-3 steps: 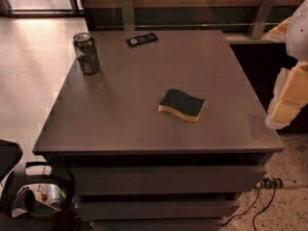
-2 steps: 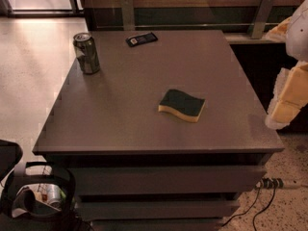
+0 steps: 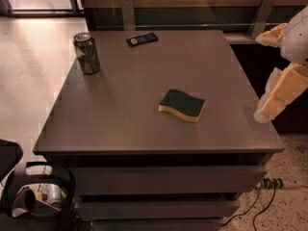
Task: Move sponge near rxbar blueberry
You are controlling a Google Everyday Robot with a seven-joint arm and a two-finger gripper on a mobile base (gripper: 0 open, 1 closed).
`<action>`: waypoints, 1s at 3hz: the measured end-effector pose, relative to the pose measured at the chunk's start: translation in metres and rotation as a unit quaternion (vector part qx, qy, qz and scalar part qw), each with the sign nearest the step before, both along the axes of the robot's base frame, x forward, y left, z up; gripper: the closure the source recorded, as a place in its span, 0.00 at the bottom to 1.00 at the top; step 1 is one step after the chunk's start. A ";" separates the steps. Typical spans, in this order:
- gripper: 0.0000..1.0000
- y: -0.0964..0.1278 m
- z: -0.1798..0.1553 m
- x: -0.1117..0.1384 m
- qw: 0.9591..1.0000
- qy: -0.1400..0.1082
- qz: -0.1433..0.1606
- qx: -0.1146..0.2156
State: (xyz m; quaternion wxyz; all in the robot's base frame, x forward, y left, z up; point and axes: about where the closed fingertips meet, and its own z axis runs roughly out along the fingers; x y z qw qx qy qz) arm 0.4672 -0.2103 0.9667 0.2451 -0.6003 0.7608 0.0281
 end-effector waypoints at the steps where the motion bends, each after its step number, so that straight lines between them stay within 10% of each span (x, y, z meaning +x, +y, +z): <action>1: 0.00 0.009 -0.019 0.018 0.997 -0.020 0.021 0.073; 3: 0.00 0.036 -0.054 0.042 0.973 -0.102 0.044 0.204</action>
Offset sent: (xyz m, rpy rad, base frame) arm 0.0430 0.0314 -0.0617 0.4806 -0.2670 0.0884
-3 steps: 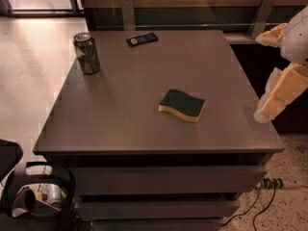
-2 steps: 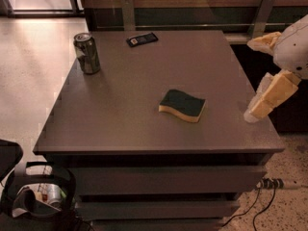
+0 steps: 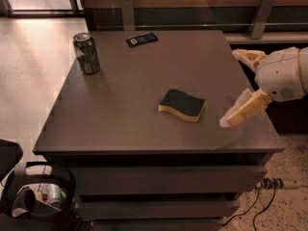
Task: Move sponge near rxbar blueberry
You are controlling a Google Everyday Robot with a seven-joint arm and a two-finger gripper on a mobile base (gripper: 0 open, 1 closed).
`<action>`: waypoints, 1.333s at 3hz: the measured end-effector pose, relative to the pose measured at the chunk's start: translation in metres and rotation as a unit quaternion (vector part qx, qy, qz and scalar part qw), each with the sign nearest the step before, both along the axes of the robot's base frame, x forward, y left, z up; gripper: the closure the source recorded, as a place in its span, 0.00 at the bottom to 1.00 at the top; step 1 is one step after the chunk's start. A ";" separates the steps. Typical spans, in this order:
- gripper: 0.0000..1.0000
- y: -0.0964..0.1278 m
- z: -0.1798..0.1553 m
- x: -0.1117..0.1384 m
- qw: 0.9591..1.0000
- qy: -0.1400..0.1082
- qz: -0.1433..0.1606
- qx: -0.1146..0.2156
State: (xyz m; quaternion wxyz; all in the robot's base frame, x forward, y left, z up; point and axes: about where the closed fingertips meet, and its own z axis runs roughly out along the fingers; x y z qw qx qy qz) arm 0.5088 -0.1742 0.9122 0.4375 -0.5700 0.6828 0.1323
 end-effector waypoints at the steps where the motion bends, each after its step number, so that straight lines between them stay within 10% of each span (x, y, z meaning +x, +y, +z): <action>1: 0.00 0.010 -0.018 0.013 0.999 -0.010 0.009 0.045; 4: 0.00 0.061 -0.077 0.017 0.989 0.093 0.073 0.085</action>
Offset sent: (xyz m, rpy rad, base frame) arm 0.0309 0.0441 -0.0653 0.1766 0.1628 0.1206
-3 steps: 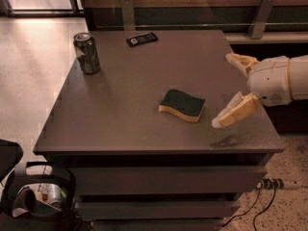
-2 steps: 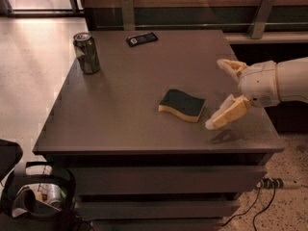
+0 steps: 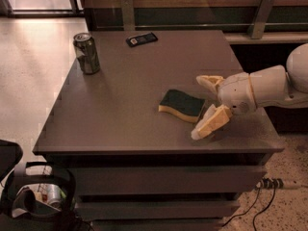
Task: Move sponge near rxbar blueberry
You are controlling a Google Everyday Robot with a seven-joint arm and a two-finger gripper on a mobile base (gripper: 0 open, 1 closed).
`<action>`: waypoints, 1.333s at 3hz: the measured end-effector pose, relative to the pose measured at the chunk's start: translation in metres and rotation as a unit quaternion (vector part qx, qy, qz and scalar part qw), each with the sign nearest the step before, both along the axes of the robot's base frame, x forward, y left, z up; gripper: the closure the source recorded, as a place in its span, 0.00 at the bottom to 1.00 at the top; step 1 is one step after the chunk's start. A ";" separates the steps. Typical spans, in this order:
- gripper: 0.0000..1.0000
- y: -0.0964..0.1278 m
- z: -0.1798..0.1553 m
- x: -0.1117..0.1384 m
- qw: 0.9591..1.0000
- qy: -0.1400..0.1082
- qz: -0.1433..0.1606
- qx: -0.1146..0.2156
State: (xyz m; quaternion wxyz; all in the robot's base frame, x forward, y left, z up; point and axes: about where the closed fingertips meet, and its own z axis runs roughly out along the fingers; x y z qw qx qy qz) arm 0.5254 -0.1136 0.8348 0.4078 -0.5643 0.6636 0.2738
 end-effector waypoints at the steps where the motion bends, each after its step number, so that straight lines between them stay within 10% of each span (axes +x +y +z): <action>1: 0.00 0.011 -0.014 0.002 1.000 0.018 0.013 0.007; 4: 0.72 0.017 -0.013 0.001 1.000 0.018 0.019 0.007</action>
Offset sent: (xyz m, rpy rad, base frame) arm 0.0016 0.0092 -0.0112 0.0121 0.0294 0.0218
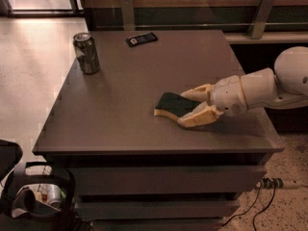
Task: Move sponge near rxbar blueberry
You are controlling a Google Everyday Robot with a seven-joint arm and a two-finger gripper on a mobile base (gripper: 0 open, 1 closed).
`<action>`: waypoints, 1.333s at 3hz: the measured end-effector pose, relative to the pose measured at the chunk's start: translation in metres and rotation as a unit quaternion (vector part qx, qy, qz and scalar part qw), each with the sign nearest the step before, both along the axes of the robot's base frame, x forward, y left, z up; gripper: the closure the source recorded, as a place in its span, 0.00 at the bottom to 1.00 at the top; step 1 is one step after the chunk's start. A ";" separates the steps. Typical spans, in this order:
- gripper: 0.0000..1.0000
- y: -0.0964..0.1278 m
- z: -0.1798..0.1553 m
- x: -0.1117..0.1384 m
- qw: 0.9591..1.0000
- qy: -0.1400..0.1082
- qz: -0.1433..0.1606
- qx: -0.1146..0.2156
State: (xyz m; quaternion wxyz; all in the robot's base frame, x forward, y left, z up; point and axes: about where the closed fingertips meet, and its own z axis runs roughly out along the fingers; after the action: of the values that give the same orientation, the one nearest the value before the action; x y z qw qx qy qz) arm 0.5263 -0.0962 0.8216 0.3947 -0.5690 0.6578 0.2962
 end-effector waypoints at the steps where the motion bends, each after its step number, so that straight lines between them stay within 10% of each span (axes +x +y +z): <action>1: 0.95 0.002 0.000 0.000 1.000 0.000 0.002 0.000; 4: 1.00 -0.056 0.025 0.039 0.998 0.017 -0.061 0.013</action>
Offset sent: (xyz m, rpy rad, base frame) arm -0.0003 0.0020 -0.0001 0.0001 0.0004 0.0038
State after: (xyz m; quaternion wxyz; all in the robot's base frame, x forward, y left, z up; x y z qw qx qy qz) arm 0.5655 -0.1524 0.8466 0.4085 -0.5178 0.6935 0.2899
